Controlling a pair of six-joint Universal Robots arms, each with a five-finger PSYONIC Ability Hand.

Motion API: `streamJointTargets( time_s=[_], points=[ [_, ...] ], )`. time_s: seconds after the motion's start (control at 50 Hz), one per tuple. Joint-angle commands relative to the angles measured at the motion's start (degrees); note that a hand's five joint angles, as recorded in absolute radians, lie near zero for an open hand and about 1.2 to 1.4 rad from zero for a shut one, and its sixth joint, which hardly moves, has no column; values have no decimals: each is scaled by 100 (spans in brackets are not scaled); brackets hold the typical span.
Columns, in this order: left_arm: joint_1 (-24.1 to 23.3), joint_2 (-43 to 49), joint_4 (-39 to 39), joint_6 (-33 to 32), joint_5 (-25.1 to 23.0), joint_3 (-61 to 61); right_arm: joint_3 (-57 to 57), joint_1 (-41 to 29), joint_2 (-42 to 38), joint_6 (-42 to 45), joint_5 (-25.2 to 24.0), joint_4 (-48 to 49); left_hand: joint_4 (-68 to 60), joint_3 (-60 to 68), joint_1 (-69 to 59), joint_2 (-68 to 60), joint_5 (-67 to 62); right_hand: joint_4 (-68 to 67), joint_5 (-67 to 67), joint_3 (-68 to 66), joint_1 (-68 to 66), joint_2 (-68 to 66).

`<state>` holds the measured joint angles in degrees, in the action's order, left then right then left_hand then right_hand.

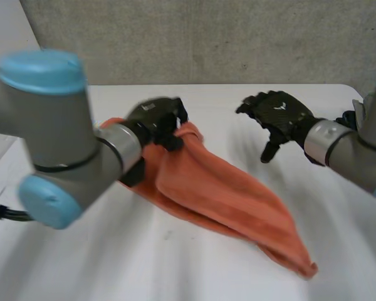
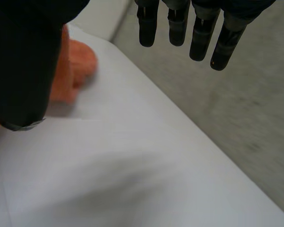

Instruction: Fold the laundry.

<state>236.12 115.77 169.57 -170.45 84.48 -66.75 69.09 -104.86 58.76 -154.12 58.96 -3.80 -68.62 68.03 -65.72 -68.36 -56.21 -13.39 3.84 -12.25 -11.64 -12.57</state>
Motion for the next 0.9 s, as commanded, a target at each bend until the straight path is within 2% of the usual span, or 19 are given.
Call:
streamJointTargets(
  time_s=[0.02, 0.16, 0.24, 0.48, 0.6, 0.62, 0.66, 0.68, 0.7, 0.76, 0.78, 0.84, 0.9],
  points=[
    [154, -863, -820, -1209, -2, -119, -2597, -44, -1531, -13, -973, -1657, -1138, 1197, -1428, -1164, -1379, 339, -384, 225, 164, 257],
    [171, -1531, -1207, -1561, -19, -190, -4060, -114, -2684, -329, -983, -2125, -1138, 1197, -1428, -1164, -1379, 339, -384, 225, 164, 257],
    [163, -1768, -1286, -1658, -19, -198, -4500, -657, -3194, -1065, -1061, -2143, -1138, 1197, -1428, -1164, -1379, 339, -384, 225, 164, 257],
    [119, -2366, -1480, -1676, -28, -207, -4685, -1730, -3635, -2823, -930, -1169, -1138, 1197, -1428, -1164, -1379, 339, -384, 225, 164, 257],
    [119, -2516, -1471, -1676, -28, -242, -4703, -2012, -3661, -3511, -939, -913, -1138, 1197, -1428, -1164, -1379, 339, -384, 225, 164, 257],
    [119, -2516, -1471, -1676, -37, -242, -4703, -2021, -3661, -3598, -947, -860, -1138, 1197, -1428, -1164, -1379, -399, 353, -513, -574, -480],
    [127, -2525, -1453, -1676, -37, -242, -4720, -2021, -3653, -3669, -939, -781, -1138, 1197, -1428, -1164, -1379, -2785, 2739, -2899, -2960, -2866],
    [127, -2533, -1453, -1676, -28, -242, -4738, -2013, -3644, -3704, -913, -737, -1138, 1197, -1428, -1164, -1379, -4197, 4152, -4311, -4372, -4279],
    [145, -2533, -1445, -1676, -28, -242, -4816, -2013, -3635, -3757, -791, -615, -1138, 1197, -1428, -1164, -1379, -6636, 6591, -6750, -6812, -6718],
    [180, -2577, -1401, -1684, -28, -216, -5071, -2013, -3617, -3810, -360, -543, -1138, 1197, -1428, -1164, -1379, -6661, 6616, -6775, -6836, -6743],
    [198, -2586, -1374, -1684, -19, -199, -5290, -1978, -3583, -3810, 42, -543, -1138, 1197, -1428, -1164, -1379, -6661, 6616, -6775, -6836, -6743],
    [329, -2595, -1164, -1711, -19, -146, -5633, -1811, -3468, -3731, 519, -535, -1138, 1197, -1428, -1164, -1379, -6661, 6616, -6775, -6836, -6743],
    [802, -2595, -752, -1903, -2, -58, -5915, -1294, -2908, -3443, 1151, -500, -1138, 1197, -1428, -1164, -1379, -6661, 6616, -6775, -6836, -6743]
  ],
)
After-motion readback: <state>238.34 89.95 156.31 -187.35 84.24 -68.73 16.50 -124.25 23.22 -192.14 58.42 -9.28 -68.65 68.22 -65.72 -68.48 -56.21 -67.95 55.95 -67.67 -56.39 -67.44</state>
